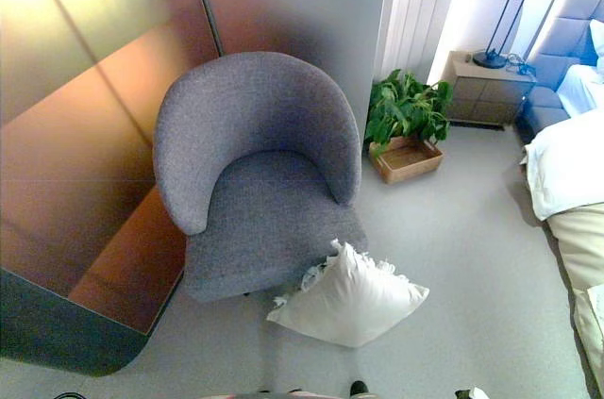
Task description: Pick up the pillow and put it on the sofa.
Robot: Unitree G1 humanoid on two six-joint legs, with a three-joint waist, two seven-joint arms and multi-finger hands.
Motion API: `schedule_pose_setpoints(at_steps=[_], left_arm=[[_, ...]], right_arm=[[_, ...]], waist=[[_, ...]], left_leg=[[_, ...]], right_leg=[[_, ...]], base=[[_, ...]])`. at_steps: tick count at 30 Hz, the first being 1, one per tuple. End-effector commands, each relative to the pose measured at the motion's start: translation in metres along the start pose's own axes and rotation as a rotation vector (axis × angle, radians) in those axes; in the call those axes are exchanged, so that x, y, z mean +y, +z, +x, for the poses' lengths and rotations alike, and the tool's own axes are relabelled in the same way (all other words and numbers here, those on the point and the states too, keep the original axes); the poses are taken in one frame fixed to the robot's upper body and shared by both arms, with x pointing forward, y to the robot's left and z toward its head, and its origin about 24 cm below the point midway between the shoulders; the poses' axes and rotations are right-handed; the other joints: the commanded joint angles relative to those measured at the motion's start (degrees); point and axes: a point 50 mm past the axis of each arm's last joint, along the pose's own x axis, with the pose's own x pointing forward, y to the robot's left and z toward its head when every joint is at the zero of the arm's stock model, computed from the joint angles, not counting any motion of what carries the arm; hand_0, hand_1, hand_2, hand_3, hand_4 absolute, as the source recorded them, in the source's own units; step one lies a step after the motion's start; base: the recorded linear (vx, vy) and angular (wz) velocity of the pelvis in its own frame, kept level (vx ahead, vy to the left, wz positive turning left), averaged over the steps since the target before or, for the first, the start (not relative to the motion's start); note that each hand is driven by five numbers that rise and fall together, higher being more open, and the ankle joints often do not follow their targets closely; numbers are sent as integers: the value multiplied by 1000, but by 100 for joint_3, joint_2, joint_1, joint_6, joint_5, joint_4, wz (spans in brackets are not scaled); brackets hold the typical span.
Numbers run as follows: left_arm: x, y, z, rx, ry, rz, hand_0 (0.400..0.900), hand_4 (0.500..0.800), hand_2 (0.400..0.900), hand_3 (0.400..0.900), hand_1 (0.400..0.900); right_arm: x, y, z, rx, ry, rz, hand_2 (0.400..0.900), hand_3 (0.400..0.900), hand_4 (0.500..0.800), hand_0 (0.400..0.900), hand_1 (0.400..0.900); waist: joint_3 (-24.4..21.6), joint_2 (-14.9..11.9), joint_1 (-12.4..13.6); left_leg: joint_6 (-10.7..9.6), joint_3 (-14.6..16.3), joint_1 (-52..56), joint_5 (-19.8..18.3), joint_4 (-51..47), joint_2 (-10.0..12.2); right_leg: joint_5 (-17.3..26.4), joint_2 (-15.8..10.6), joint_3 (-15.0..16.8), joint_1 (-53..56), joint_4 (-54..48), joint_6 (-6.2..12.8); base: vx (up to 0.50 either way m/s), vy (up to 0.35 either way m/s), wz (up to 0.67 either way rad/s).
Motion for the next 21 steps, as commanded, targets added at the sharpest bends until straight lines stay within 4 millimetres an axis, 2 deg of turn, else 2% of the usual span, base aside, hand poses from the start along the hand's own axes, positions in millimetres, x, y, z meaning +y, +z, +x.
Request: schedule_pose_setpoints(at_steps=[1, 9, 17, 21], left_arm=[[-31, 52, 12, -141, -107, 14, 900, 800, 900, 900, 900], [-30, 51, 12, -144, -122, 12, 900, 800, 900, 900, 900], [-24, 45, 10, -116, -115, 10, 900, 800, 900, 900, 900], [-18, 46, 7, -113, -102, 18, 900, 800, 900, 900, 900]], right_arm=[[-28, 22, 6, -46, -128, -53, 900, 900, 800, 900, 900], [-33, 24, 6, -70, -162, -63, 900, 900, 800, 900, 900], [-46, 27, 8, -104, -216, -107, 900, 900, 800, 900, 900], [-58, 37, 9, -150, -262, -134, 900, 900, 800, 900, 900]], waist=[[234, -184, 131], [259, -209, 142], [340, -203, 198], [438, -179, 235]], left_leg=[[256, -231, 341, -547, 24, -176], [255, -240, 325, -547, 24, -175], [240, -267, 247, -508, 24, -163], [228, -291, 113, -457, 24, -155]], right_leg=[[-49, 218, -331, 208, 19, 82], [-43, 216, -338, 191, 27, 88], [-13, 198, -391, 132, 27, 104], [7, 175, -431, 8, 49, 108]], base=[[0, 0, 0], [3, -9, 0], [12, -46, 4], [-10, -79, 7]])
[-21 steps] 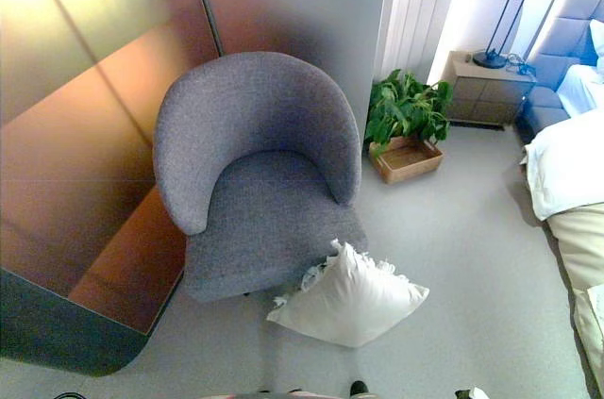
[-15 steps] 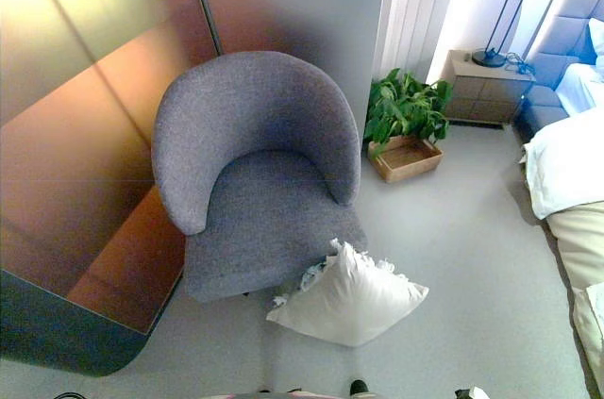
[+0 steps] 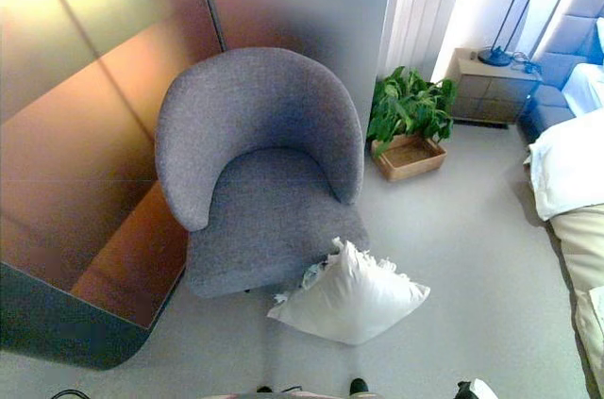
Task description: Pick up the pillow and put it on the sofa.
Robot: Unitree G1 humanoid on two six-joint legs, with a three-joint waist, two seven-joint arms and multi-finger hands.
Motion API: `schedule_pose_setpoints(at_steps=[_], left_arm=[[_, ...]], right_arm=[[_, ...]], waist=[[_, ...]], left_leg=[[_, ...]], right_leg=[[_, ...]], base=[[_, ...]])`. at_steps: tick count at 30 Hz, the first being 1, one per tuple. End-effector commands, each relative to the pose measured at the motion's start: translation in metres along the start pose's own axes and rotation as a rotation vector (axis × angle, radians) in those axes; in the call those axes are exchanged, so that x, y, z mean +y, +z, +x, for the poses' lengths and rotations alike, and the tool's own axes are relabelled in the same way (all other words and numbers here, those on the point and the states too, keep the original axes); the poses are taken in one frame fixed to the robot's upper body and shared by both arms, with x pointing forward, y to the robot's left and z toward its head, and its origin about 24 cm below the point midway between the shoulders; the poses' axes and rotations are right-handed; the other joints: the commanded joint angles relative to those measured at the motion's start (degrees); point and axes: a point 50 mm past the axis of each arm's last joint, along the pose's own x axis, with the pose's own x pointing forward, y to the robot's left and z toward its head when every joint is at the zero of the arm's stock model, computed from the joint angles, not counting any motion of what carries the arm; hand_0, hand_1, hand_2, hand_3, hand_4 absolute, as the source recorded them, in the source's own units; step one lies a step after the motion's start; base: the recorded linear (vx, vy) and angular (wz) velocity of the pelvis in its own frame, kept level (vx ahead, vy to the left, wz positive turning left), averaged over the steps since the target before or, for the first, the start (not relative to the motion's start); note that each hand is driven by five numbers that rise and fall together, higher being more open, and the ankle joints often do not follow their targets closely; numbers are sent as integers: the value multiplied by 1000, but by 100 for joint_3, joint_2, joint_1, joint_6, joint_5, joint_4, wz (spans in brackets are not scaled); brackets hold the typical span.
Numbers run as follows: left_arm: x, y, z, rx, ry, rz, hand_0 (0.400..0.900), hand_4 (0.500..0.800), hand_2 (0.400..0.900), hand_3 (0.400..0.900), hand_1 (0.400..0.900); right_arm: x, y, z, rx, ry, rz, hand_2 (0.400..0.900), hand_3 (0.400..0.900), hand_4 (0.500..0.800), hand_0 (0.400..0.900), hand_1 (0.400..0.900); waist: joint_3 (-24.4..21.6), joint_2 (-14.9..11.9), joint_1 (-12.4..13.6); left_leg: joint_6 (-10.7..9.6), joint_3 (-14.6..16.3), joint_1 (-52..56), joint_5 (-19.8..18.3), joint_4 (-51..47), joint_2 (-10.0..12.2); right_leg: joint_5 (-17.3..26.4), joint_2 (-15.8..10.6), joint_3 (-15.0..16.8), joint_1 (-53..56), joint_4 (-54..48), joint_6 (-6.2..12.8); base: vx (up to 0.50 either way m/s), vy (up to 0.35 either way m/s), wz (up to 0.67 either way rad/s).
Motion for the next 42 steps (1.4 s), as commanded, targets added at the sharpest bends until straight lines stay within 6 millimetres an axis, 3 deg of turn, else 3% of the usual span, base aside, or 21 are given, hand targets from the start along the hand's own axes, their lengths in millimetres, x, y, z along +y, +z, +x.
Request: schedule_pose_setpoints(at_steps=[1, 13, 21, 27, 34, 42], left_arm=[[-21, 46, 9, -110, -96, 23, 900, 800, 900, 900, 900], [-2, 72, -2, -145, -49, 33, 900, 800, 900, 900, 900], [11, 86, -9, -158, -17, 17, 900, 800, 900, 900, 900], [6, 98, -8, -202, -23, -4, 900, 800, 900, 900, 900], [-3, 110, -7, -256, -46, -26, 900, 800, 900, 900, 900], [-12, 119, -5, -289, -80, -22, 900, 800, 900, 900, 900]], right_arm=[[-53, 29, 12, -106, -212, -76, 900, 900, 800, 900, 900], [-133, 89, 11, -326, -433, -151, 900, 900, 800, 900, 900], [-215, 129, -7, -433, -623, -125, 900, 900, 800, 900, 900], [-268, 150, -30, -535, -718, -46, 900, 900, 800, 900, 900], [-306, 182, -62, -664, -772, 19, 900, 900, 800, 900, 900], [-326, 209, -91, -778, -803, 7, 900, 900, 800, 900, 900]], waist=[[368, -134, 106], [926, -37, 234], [1423, 73, 320], [1690, 194, 327], [1929, 394, 352], [2113, 611, 385]], left_leg=[[232, -284, 102, -434, 24, -158], [192, -490, -644, -205, 24, -169], [163, -628, -1247, -9, 24, -152], [115, -743, -1638, 96, 24, -181], [71, -793, -2100, 244, 24, -231], [60, -772, -2397, 325, 109, -312]], right_leg=[[21, 168, -422, -7, 50, 110], [100, 129, -570, -637, 163, 79], [-28, 184, -717, -1312, 614, -42], [-161, 181, -786, -1762, 904, -89], [-302, 117, -784, -2364, 1308, -107], [-407, 16, -825, -2767, 1613, -118]], base=[[-40, -74, 9], [-56, -62, 12], [-70, -15, 9], [-60, 50, 0], [-44, 104, 1], [-24, 95, 1]])
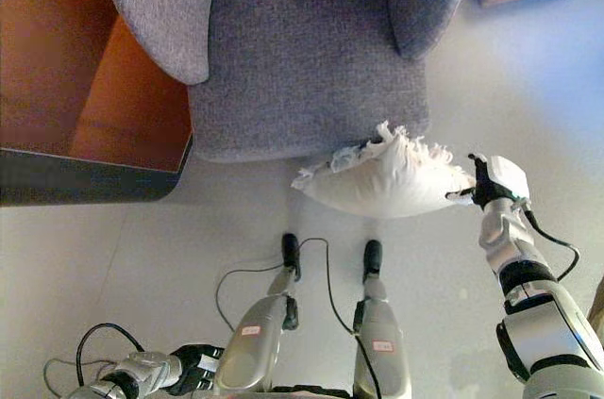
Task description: Pick up the pillow and put it on the sofa.
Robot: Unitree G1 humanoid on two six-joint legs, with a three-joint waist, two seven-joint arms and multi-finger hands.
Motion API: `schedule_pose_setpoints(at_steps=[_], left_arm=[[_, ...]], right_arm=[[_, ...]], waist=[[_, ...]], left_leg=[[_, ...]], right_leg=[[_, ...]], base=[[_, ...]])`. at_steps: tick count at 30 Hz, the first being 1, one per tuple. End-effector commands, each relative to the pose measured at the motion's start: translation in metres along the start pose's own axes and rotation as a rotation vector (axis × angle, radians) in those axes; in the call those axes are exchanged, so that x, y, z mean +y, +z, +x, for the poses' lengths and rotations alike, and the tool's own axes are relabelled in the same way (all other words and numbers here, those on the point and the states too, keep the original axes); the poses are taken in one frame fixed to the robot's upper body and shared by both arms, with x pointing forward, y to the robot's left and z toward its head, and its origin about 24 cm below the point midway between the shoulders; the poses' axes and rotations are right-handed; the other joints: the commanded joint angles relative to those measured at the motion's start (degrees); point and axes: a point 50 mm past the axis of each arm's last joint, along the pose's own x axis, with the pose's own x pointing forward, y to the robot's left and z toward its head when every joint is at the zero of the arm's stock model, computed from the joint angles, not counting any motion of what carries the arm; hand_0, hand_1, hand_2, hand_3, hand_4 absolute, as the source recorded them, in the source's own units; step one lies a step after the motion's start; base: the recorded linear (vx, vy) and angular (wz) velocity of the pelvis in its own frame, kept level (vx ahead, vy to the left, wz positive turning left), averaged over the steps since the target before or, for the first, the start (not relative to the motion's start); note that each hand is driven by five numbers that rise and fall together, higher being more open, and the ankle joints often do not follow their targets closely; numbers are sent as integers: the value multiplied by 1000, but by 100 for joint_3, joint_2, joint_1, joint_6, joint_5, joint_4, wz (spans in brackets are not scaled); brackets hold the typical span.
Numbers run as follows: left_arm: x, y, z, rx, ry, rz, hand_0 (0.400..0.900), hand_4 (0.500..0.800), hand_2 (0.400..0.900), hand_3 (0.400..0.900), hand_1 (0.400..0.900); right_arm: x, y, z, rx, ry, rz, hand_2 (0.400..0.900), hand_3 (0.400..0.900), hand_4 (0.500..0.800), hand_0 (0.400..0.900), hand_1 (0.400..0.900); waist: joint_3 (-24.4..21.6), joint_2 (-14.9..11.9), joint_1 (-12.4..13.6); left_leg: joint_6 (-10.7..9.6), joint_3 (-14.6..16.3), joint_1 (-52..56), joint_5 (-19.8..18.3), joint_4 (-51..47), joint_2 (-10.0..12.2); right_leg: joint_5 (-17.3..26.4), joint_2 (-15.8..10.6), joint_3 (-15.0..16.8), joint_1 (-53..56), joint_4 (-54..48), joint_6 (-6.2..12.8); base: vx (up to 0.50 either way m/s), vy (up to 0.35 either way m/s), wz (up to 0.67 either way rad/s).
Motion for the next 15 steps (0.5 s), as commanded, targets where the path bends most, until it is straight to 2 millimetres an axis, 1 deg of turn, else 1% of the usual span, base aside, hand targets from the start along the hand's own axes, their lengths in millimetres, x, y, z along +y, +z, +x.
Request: schedule_pose_setpoints(at_steps=[1, 4, 8, 13, 15], left_arm=[[-16, 9, 8, -23, -63, -30, 900, 800, 900, 900, 900], [-18, 13, 9, -39, -67, -24, 900, 800, 900, 900, 900], [-20, 18, 9, -64, -84, -21, 900, 800, 900, 900, 900], [-23, 26, 10, -90, -101, -22, 900, 800, 900, 900, 900], [-23, 30, 10, -102, -108, -24, 900, 800, 900, 900, 900]], right_arm=[[-65, 6, 13, -48, -149, -45, 900, 900, 800, 900, 900], [-71, 17, 16, -70, -154, -37, 900, 900, 800, 900, 900], [-85, 32, 20, -105, -169, -15, 900, 900, 800, 900, 900], [-93, 49, 23, -157, -178, -14, 900, 900, 800, 900, 900], [-99, 59, 24, -189, -190, -16, 900, 900, 800, 900, 900]], waist=[[-1, -3, -12], [60, 55, 8], [151, 183, 26], [224, 292, 43], [224, 318, 62]], left_leg=[[-75, -299, -249, -246, 55, -187], [-68, -276, -348, -226, 90, -217], [-70, -267, -514, -219, 221, -255], [-71, -248, -667, -210, 317, -273], [-71, -250, -808, -201, 382, -280]], right_leg=[[-632, 122, -196, -705, 1212, -57], [-642, 72, -199, -838, 1299, -46], [-680, 16, -189, -1022, 1461, -53], [-692, -17, -171, -1193, 1561, -59], [-690, -24, -176, -1327, 1616, -58]], base=[[-22, 83, -1], [-24, 73, 0], [-19, 93, 0], [-13, 76, 2], [-20, 53, 2]])
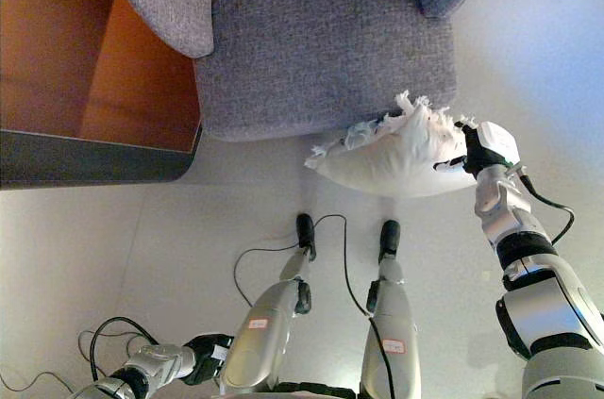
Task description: Pick up the pillow and put it on the sofa.
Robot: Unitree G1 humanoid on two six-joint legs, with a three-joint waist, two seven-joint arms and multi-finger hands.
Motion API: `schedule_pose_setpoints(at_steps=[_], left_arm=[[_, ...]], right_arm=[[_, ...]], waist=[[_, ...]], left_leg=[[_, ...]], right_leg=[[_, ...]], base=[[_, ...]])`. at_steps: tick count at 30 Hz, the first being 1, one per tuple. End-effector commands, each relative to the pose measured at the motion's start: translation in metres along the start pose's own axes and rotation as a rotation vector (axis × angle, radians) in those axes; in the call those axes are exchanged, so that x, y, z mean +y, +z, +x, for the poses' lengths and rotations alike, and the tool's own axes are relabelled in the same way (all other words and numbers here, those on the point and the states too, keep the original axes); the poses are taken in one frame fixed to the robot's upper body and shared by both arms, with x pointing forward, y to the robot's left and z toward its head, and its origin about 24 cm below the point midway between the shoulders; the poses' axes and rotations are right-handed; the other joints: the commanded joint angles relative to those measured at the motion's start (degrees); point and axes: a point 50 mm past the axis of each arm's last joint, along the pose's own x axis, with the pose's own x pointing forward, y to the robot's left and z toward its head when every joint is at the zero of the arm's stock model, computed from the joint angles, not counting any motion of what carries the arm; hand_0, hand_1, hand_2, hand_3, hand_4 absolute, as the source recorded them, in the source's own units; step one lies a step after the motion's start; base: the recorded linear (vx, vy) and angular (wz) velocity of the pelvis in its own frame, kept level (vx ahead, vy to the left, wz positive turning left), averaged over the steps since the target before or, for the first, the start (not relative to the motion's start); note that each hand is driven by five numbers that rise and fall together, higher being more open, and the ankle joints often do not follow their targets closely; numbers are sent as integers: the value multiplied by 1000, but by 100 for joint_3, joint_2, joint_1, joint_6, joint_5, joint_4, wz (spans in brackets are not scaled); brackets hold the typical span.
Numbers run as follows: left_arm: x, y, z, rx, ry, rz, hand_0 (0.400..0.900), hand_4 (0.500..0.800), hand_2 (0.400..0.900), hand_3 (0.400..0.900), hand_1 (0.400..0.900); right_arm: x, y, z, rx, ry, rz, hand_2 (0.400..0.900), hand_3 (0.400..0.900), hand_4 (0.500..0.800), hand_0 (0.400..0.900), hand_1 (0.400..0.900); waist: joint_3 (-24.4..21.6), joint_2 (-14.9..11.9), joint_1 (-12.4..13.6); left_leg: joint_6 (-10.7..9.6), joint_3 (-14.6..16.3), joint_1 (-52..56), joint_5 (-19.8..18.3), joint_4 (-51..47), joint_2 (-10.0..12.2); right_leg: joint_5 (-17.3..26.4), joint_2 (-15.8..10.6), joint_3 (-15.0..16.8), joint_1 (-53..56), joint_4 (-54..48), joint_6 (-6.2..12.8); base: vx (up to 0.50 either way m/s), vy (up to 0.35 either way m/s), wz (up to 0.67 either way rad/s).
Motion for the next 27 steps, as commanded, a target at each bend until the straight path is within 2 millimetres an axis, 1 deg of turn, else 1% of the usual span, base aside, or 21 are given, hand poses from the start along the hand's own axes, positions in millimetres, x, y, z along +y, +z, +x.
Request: schedule_pose_setpoints(at_steps=[1, 4, 9, 17, 26, 27], left_arm=[[-11, 14, 6, -34, -64, -45, 900, 800, 900, 900, 900], [-11, 16, 6, -34, -67, -52, 900, 800, 900, 900, 900], [-12, 18, 7, -30, -64, -69, 900, 800, 900, 900, 900], [-17, 23, 10, -37, -76, -75, 900, 800, 900, 900, 900], [-20, 27, 11, -38, -75, -80, 900, 800, 900, 900, 900], [-20, 27, 11, -39, -75, -80, 900, 800, 900, 900, 900]], right_arm=[[-70, 23, 11, -105, -170, -67, 900, 900, 800, 900, 900], [-76, 35, 13, -141, -183, -76, 900, 900, 800, 900, 900], [-85, 50, 15, -171, -201, -67, 900, 900, 800, 900, 900], [-93, 77, 18, -232, -224, -79, 900, 900, 800, 900, 900], [-106, 99, 19, -254, -250, -81, 900, 900, 800, 900, 900], [-108, 100, 19, -254, -244, -69, 616, 616, 629, 616, 616]], waist=[[114, 30, 23], [114, 54, 34], [114, 98, 83], [114, 210, 160], [114, 306, 202], [114, 315, 210]], left_leg=[[-222, -290, -300, -455, 406, -137], [-223, -312, -461, -440, 453, -149], [-224, -337, -738, -394, 494, -147], [-246, -345, -1138, -346, 620, -154], [-266, -334, -1510, -304, 735, -154], [-260, -336, -1546, -308, 752, -155]], right_leg=[[-623, 166, -223, -469, 961, -133], [-653, 166, -213, -643, 1066, -127], [-666, 180, -201, -934, 1191, -118], [-690, 155, -186, -1320, 1356, -115], [-715, 150, -108, -1695, 1527, -108], [-719, 157, -101, -1728, 1542, -110]], base=[[-14, 40, 4], [-19, 34, 4], [-22, 25, 5], [-11, 37, 2], [1, 17, 3], [0, 0, 0]])
